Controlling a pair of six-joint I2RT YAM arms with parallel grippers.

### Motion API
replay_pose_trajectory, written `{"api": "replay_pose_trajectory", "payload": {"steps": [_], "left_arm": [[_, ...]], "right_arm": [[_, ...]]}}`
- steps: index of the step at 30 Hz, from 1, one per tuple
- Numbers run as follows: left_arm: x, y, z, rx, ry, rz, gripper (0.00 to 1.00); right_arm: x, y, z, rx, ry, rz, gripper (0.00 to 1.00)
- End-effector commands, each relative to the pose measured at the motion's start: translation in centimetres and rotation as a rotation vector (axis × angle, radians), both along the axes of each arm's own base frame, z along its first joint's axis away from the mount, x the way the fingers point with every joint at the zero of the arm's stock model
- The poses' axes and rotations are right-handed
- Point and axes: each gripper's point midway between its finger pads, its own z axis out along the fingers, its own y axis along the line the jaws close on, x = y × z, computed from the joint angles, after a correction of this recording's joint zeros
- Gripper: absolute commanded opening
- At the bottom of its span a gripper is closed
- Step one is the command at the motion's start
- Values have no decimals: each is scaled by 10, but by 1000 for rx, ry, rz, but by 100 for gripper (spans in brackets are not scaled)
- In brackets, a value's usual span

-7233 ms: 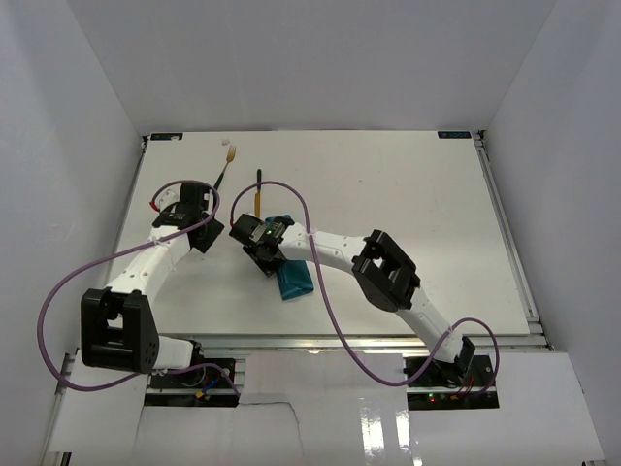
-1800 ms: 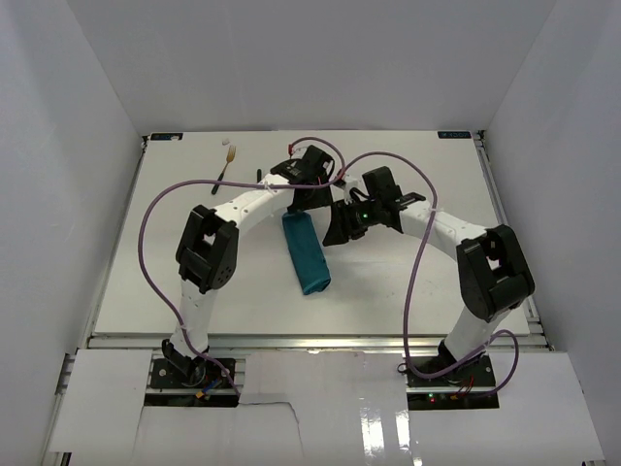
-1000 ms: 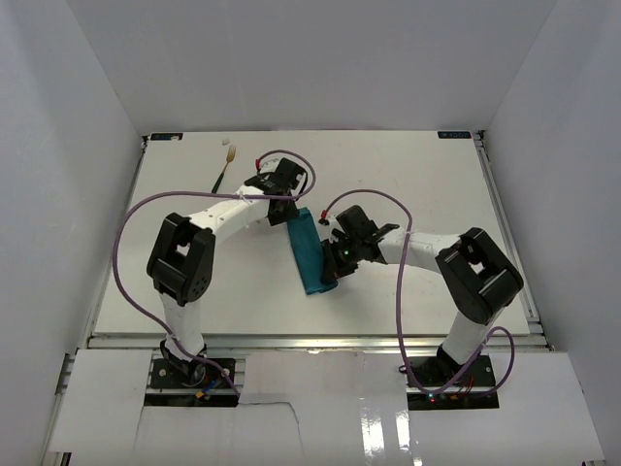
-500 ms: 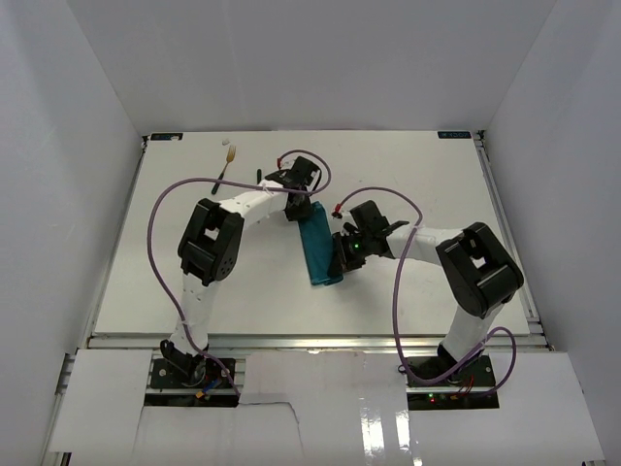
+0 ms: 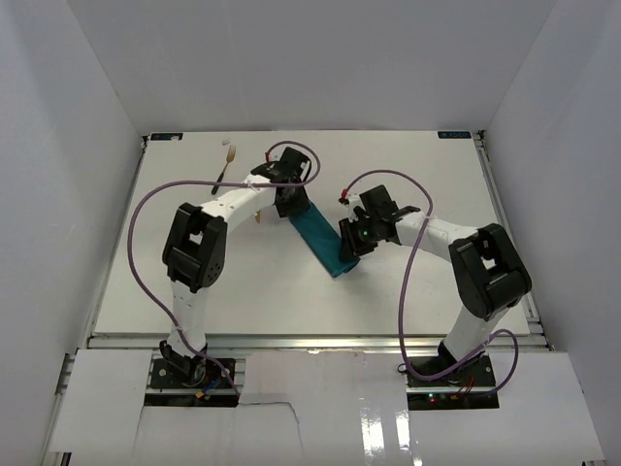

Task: Fold the napkin into a case and place the utensils inside
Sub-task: Turn over the napkin at the center of the board, then pick up the knife at the center of the board.

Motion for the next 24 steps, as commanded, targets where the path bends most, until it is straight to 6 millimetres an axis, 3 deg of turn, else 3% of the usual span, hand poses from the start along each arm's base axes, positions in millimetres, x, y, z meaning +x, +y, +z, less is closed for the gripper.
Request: {"api": "replay_pose_trajectory", "payload": {"steps": [1, 4, 8, 16, 19, 24], "left_arm": [[6, -12, 84, -126, -160, -29, 52], [9, -13, 91, -137, -184, -33, 55], [17, -15, 74, -116, -179, -31, 54], [33, -25, 14, -104, -99, -54, 51], [35, -16, -10, -82, -55, -19, 48], [31, 8, -25, 14, -33, 38, 49]], "right_arm": [[15, 0, 49, 4, -146, 47, 34], [10, 12, 68, 55, -177, 79, 36], [3, 19, 67, 75, -149, 77, 36], [-17, 32, 26, 124, -12, 61, 34], [-17, 22, 5, 62, 16, 13, 34], [-21, 2, -21, -51, 52, -44, 34]]}}
